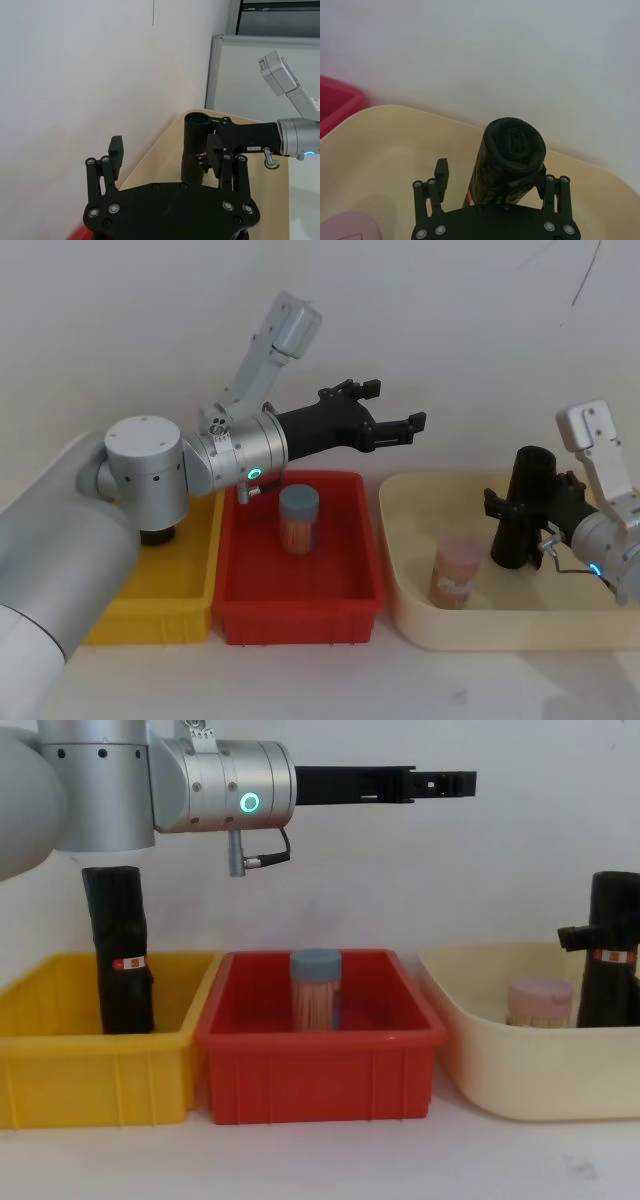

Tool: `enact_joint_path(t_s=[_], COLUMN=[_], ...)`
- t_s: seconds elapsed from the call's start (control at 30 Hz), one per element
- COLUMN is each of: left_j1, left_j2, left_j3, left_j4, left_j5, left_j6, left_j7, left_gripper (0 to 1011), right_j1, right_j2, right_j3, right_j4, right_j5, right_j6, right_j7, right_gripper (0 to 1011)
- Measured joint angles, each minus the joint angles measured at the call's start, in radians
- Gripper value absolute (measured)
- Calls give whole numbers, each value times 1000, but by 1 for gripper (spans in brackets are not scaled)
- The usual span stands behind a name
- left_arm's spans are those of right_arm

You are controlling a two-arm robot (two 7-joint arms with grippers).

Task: Pick up the garbage bag with the one hand and transfer it to the other hand.

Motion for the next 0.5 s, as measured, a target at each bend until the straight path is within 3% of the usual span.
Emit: enact_joint_path(t_s=[0.3, 0.5], left_j1=[0, 0], left_j2=[0, 0], left_j3=[0, 0], left_j4=[0, 0], left_j5=[0, 0], left_j6=[0, 0], left_j7=[0, 0], left_gripper=[1001, 1002], right_j1=[-3, -32], right_j2=[2, 3], right_j3=[2, 17], right_j4=[-6, -51], right_j5=[-2, -10], right_j6=[6, 36], right_j7=[1, -29], right_gripper=[1004, 1004])
